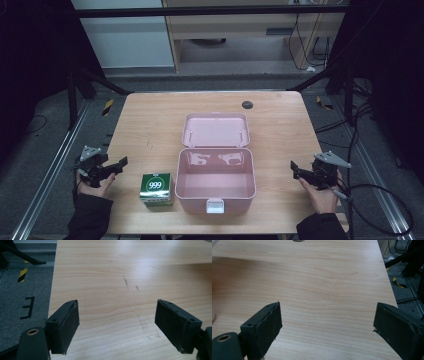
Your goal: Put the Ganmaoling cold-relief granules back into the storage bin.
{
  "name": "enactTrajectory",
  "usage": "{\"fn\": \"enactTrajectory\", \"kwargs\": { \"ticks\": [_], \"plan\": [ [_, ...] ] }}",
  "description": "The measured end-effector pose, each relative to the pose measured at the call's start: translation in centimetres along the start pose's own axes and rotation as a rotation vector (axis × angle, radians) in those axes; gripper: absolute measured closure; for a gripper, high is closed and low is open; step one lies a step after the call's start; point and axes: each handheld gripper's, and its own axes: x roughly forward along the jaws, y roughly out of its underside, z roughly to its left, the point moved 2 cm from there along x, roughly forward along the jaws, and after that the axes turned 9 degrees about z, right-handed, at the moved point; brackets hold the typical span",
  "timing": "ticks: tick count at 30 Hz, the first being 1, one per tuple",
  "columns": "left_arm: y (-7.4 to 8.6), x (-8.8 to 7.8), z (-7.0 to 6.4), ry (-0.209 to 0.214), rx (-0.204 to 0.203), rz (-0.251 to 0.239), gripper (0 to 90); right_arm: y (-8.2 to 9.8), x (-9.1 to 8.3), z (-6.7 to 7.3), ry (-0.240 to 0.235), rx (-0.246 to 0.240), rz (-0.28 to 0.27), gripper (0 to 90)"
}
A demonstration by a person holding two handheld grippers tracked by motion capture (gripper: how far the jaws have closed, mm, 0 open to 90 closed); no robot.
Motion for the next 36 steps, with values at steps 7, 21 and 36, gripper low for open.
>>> {"fn": "enactTrajectory", "kwargs": {
  "ticks": [7, 21, 36],
  "plan": [
    [-0.9, -1.7, -0.5, 0.002, 0.062, -0.019, 30.3, 0.0, 0.0, 0.3, 0.006, -0.019, 0.012, 8.8],
    [-4.1, -4.9, -2.0, 0.128, 0.323, 0.027, 36.4, 0.1, -0.2, 0.6, -0.008, -0.050, 0.017, 9.5],
    [-7.6, -7.9, -4.8, 0.243, 0.572, 0.137, 28.5, 0.2, -0.4, 0.7, -0.013, -0.073, 0.015, 9.4]
  ]
}}
